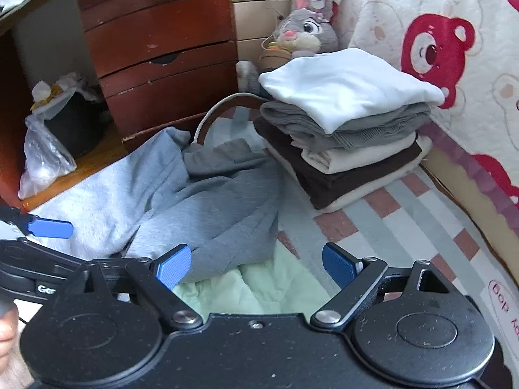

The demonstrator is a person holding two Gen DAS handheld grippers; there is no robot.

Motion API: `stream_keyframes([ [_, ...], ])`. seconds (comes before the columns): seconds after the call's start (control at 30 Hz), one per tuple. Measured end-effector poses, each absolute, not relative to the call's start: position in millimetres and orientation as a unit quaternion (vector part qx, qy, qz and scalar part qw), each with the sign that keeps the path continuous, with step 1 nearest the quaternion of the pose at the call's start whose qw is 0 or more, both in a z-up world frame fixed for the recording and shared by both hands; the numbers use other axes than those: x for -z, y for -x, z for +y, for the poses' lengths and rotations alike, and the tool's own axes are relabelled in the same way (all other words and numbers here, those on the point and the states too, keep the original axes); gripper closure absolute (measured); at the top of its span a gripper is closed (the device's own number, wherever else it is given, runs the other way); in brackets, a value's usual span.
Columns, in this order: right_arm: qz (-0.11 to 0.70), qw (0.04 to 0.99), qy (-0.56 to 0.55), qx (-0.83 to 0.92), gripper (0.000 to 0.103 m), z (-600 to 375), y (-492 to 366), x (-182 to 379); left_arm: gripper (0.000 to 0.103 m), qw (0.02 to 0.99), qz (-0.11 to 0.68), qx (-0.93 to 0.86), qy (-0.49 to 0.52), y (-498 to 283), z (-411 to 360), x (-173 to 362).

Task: Fold clothes
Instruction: 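Move both grippers toward the crumpled grey garment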

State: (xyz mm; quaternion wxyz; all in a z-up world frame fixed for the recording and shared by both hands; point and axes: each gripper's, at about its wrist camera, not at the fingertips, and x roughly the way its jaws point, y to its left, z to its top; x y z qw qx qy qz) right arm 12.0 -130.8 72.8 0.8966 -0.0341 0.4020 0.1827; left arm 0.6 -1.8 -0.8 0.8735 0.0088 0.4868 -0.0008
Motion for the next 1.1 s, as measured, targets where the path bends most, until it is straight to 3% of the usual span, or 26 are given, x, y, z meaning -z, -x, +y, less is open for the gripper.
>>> stream_keyframes([
  [0.27, 0.393, 0.902, -0.03, -0.179, 0.012, -158, -11, -78, 0.001, 0.877, 0.481, 0.019, 0.008, -6, -17, 8],
  [1.1, 0.406, 0.899, -0.052, -0.157, 0.012, -162, -10, -69, 0.004, 0.889, 0.456, 0.035, -0.004, 1, -31, 18],
])
